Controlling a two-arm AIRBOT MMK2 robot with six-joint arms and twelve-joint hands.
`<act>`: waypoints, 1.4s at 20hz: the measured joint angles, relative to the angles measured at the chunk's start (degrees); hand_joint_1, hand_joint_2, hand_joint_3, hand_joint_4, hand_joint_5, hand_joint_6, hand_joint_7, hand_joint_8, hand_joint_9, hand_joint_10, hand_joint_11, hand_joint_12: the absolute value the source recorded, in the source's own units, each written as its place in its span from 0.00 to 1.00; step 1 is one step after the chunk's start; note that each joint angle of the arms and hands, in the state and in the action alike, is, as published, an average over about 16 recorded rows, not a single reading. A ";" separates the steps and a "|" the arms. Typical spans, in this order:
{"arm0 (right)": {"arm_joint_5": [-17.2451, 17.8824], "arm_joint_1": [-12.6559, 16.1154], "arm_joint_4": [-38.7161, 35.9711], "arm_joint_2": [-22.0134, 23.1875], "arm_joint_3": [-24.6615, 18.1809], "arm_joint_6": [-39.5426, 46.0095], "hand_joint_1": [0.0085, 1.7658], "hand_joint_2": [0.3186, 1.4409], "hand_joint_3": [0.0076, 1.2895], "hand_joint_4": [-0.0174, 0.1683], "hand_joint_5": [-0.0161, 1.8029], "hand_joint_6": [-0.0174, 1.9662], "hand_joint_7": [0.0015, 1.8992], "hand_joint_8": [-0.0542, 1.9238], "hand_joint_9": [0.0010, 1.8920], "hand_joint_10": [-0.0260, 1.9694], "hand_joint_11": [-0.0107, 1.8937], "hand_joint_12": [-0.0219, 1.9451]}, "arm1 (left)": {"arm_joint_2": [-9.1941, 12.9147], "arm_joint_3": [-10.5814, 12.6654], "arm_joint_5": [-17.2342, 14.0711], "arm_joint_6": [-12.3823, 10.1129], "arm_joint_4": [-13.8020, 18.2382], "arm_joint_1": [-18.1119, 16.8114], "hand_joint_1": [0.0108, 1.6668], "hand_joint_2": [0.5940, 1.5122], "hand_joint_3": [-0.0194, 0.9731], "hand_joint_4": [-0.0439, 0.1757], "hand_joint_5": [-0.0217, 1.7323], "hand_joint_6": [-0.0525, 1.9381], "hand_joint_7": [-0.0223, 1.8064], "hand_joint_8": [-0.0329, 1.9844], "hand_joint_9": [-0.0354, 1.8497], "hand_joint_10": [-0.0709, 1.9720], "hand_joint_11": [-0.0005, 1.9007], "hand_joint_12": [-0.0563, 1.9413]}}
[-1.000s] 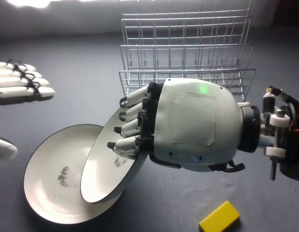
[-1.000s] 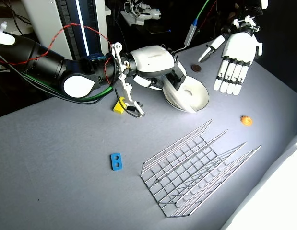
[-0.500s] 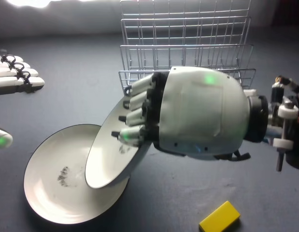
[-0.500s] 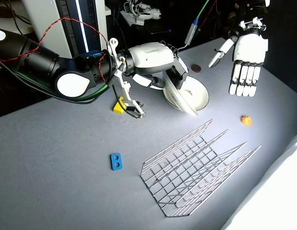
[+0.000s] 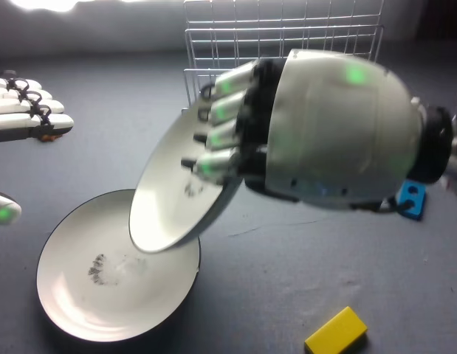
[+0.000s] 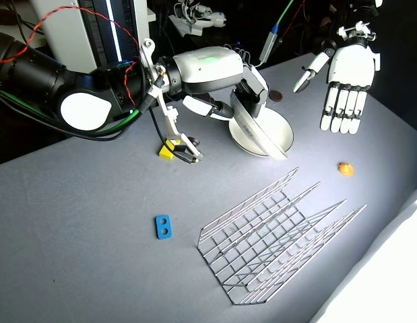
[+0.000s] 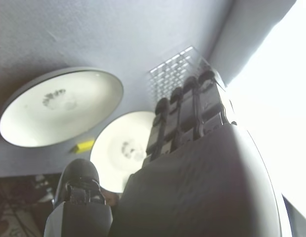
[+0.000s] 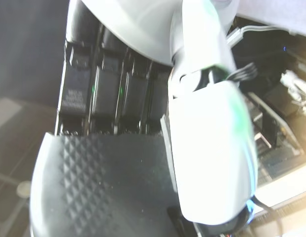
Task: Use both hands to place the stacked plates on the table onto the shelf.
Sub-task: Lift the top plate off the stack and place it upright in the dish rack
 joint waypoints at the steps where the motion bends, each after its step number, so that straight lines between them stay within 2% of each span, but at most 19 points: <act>1: 0.13 0.32 0.13 0.61 -0.18 0.07 0.74 0.62 0.01 0.06 0.51 0.48 0.58 0.42 0.53 0.49 0.48 0.53 | 0.00 -0.04 -0.04 0.06 0.02 -0.05 0.00 0.62 0.04 0.23 0.02 0.04 0.02 0.01 0.03 0.04 0.01 0.03; 8: 0.54 2.98 1.72 4.65 -0.83 1.43 0.74 0.62 0.01 0.06 0.51 0.48 0.57 0.43 0.53 0.49 0.47 0.53 | 0.03 -0.08 -1.27 0.69 0.66 -0.21 0.00 0.62 0.04 0.23 0.02 0.04 0.02 0.01 0.03 0.04 0.01 0.03; 11: 0.43 3.98 2.96 6.26 -0.96 2.23 0.74 0.62 0.01 0.06 0.50 0.48 0.57 0.43 0.53 0.49 0.48 0.53 | 0.04 0.13 -3.17 1.31 2.24 -0.17 0.00 0.61 0.04 0.23 0.02 0.04 0.02 0.01 0.03 0.04 0.01 0.03; 14: 0.18 4.85 4.01 7.47 -1.03 3.11 0.74 0.62 0.01 0.05 0.50 0.48 0.57 0.43 0.53 0.49 0.48 0.53 | 0.04 0.48 -6.32 2.26 4.53 -0.13 0.00 0.61 0.04 0.23 0.02 0.04 0.02 0.01 0.03 0.04 0.01 0.03; 18: -0.48 5.86 5.53 8.64 -0.98 4.98 0.74 0.62 0.01 0.05 0.50 0.48 0.57 0.43 0.53 0.49 0.48 0.53 | -0.07 0.96 -11.92 4.09 9.25 -0.23 0.00 0.61 0.04 0.23 0.02 0.04 0.02 0.01 0.03 0.04 0.01 0.03; 22: -2.19 6.81 7.51 9.33 -0.55 7.78 0.74 0.62 0.01 0.05 0.50 0.48 0.57 0.44 0.53 0.49 0.48 0.54 | -0.26 1.15 -17.23 6.16 15.53 -0.63 0.00 0.61 0.04 0.24 0.03 0.04 0.02 0.01 0.03 0.04 0.01 0.03; 25: -3.97 7.58 9.30 9.59 -0.06 10.01 0.74 0.62 0.01 0.05 0.50 0.48 0.56 0.44 0.53 0.49 0.47 0.55 | -0.41 0.96 -19.67 7.42 20.36 -1.05 0.01 0.61 0.04 0.24 0.03 0.04 0.02 0.01 0.03 0.04 0.01 0.03; 28: -5.89 8.36 11.15 9.70 0.50 12.16 0.74 0.62 0.01 0.05 0.50 0.48 0.56 0.45 0.53 0.49 0.47 0.56 | -0.56 0.60 -20.48 8.25 24.27 -1.39 0.01 0.61 0.04 0.24 0.03 0.04 0.02 0.01 0.03 0.04 0.01 0.03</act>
